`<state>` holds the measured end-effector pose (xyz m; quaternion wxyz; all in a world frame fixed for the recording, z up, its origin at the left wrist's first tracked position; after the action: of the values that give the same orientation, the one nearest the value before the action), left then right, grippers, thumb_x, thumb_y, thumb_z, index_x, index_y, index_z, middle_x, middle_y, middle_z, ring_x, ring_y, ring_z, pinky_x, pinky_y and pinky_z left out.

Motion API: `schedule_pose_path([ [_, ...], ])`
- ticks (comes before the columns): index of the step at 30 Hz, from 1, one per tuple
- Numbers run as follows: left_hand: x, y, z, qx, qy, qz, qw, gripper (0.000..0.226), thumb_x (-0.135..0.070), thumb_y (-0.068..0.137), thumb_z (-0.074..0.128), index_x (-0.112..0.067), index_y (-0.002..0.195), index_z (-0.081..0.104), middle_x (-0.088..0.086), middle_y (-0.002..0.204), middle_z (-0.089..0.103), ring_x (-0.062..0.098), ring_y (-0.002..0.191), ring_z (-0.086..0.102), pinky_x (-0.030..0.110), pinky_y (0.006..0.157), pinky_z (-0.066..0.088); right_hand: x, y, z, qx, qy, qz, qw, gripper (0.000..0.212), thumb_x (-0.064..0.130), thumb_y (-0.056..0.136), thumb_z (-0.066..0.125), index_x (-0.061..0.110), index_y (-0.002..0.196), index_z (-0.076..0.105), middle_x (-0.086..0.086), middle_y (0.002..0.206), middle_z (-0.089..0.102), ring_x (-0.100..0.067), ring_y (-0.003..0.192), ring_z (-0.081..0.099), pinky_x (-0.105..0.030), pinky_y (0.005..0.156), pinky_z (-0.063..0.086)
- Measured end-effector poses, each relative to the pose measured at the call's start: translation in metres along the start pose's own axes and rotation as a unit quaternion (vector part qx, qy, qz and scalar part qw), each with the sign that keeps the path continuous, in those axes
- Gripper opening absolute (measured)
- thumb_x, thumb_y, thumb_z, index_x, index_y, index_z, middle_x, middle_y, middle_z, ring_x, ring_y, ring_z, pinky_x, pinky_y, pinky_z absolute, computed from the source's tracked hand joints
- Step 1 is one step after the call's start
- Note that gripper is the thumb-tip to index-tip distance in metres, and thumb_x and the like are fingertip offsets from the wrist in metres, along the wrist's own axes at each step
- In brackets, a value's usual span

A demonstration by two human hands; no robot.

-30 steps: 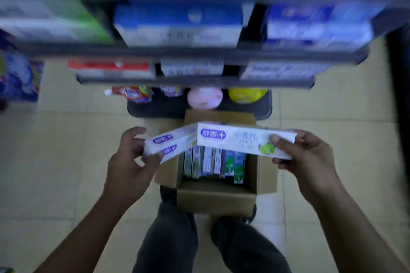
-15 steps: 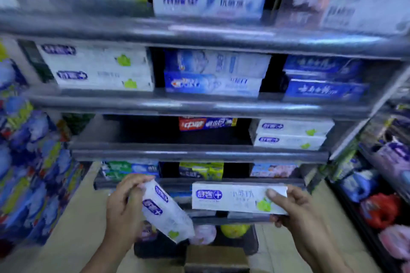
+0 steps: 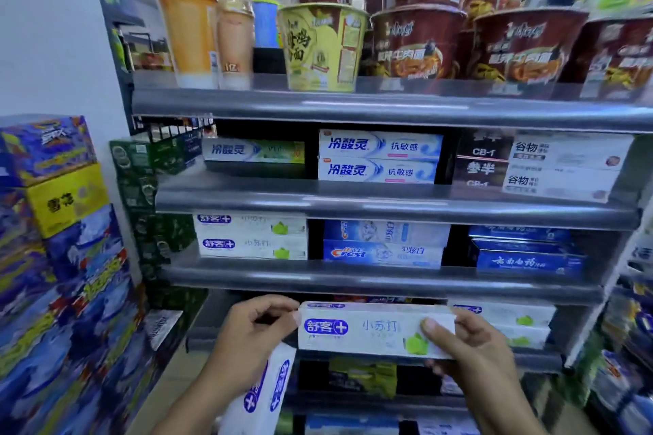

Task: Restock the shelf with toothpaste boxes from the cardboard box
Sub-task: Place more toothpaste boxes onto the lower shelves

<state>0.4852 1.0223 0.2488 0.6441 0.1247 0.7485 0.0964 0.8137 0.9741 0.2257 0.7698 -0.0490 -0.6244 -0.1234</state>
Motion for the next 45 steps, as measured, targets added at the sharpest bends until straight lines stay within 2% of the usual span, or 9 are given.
schedule_pose_path([
  [7, 0.001, 0.007, -0.086, -0.126, -0.039, -0.033, 0.991, 0.012, -0.002, 0.084, 0.079, -0.011, 0.093, 0.079, 0.009, 0.085, 0.079, 0.025, 0.079, 0.075, 0.035, 0.076, 0.058, 0.015, 0.003, 0.093, 0.012, 0.009, -0.072, 0.997, 0.053, 0.024, 0.067, 0.086, 0.015, 0.112, 0.059, -0.017, 0.092, 0.076, -0.03, 0.081, 0.074, -0.034, 0.056, 0.057],
  [12, 0.008, 0.024, -0.144, -0.212, -0.087, -0.054, 0.972, 0.015, -0.004, 0.084, 0.08, -0.009, 0.099, 0.08, 0.009, 0.088, 0.08, 0.027, 0.084, 0.074, 0.038, 0.081, 0.056, 0.023, 0.008, 0.155, 0.006, -0.016, -0.126, 0.992, 0.031, 0.009, 0.083, 0.08, 0.016, 0.109, 0.064, 0.008, 0.098, 0.074, -0.022, 0.075, 0.075, -0.03, 0.059, 0.06],
  [18, 0.004, 0.049, -0.179, -0.265, -0.068, -0.05, 0.961, 0.015, -0.013, 0.085, 0.082, -0.022, 0.096, 0.08, -0.007, 0.082, 0.079, 0.003, 0.075, 0.073, 0.022, 0.071, 0.051, 0.026, 0.04, 0.194, -0.009, -0.125, -0.146, 0.981, 0.026, 0.031, 0.082, 0.085, 0.044, 0.096, 0.067, 0.011, 0.087, 0.069, -0.016, 0.069, 0.065, -0.033, 0.062, 0.052],
  [22, 0.011, 0.065, -0.189, -0.269, -0.042, -0.068, 0.96, 0.016, -0.017, 0.085, 0.082, -0.02, 0.101, 0.081, -0.002, 0.091, 0.079, 0.012, 0.074, 0.071, 0.039, 0.079, 0.059, 0.018, 0.061, 0.206, -0.009, -0.185, -0.134, 0.974, 0.035, 0.033, 0.086, 0.08, 0.047, 0.112, 0.061, 0.01, 0.097, 0.063, -0.026, 0.076, 0.067, -0.046, 0.068, 0.059],
  [24, 0.016, 0.071, -0.19, -0.268, -0.03, -0.076, 0.96, 0.018, -0.02, 0.085, 0.082, -0.021, 0.104, 0.081, -0.003, 0.093, 0.079, 0.008, 0.071, 0.068, 0.041, 0.079, 0.058, 0.018, 0.067, 0.209, -0.016, -0.211, -0.146, 0.966, 0.031, 0.031, 0.088, 0.078, 0.045, 0.109, 0.061, 0.011, 0.094, 0.063, -0.024, 0.07, 0.066, -0.042, 0.062, 0.057],
  [27, 0.024, 0.079, -0.193, -0.271, -0.023, -0.086, 0.959, 0.019, -0.025, 0.084, 0.083, -0.025, 0.103, 0.081, -0.008, 0.092, 0.079, 0.008, 0.088, 0.072, 0.021, 0.071, 0.049, 0.019, 0.074, 0.213, -0.031, -0.235, -0.161, 0.958, 0.026, 0.029, 0.089, 0.076, 0.045, 0.103, 0.061, 0.013, 0.088, 0.064, -0.018, 0.069, 0.066, -0.036, 0.063, 0.054],
  [33, 0.03, 0.093, -0.19, -0.256, -0.011, -0.092, 0.962, 0.014, -0.027, 0.086, 0.081, -0.03, 0.1, 0.077, -0.009, 0.095, 0.077, 0.007, 0.091, 0.07, 0.021, 0.073, 0.048, 0.021, 0.079, 0.216, -0.045, -0.274, -0.173, 0.945, 0.025, 0.03, 0.092, 0.073, 0.036, 0.115, 0.065, 0.021, 0.093, 0.061, 0.01, 0.077, 0.06, -0.006, 0.053, 0.042],
  [39, 0.031, 0.099, -0.19, -0.259, 0.001, -0.095, 0.961, 0.014, -0.024, 0.088, 0.08, -0.024, 0.102, 0.076, -0.006, 0.094, 0.076, 0.01, 0.09, 0.07, 0.024, 0.076, 0.049, 0.026, 0.079, 0.221, -0.056, -0.324, -0.172, 0.929, 0.034, 0.031, 0.094, 0.071, 0.025, 0.127, 0.066, 0.004, 0.11, 0.071, 0.003, 0.076, 0.057, -0.024, 0.068, 0.045],
  [45, 0.041, 0.091, -0.186, -0.249, 0.033, -0.116, 0.961, 0.01, -0.028, 0.087, 0.081, -0.031, 0.093, 0.074, -0.011, 0.089, 0.077, 0.007, 0.086, 0.071, 0.023, 0.071, 0.049, 0.019, 0.079, 0.22, -0.04, -0.371, -0.153, 0.915, 0.035, 0.03, 0.094, 0.07, 0.024, 0.128, 0.064, -0.004, 0.119, 0.07, -0.024, 0.096, 0.065, -0.04, 0.079, 0.056],
])
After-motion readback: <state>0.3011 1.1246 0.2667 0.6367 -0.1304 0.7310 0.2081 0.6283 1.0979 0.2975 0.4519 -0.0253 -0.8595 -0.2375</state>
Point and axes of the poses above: each hand's wrist, its own y-axis towards the middle knuckle, its own z-axis out of the palm, x = y × z, the point moved 10 cm from there along y, towards the middle knuckle
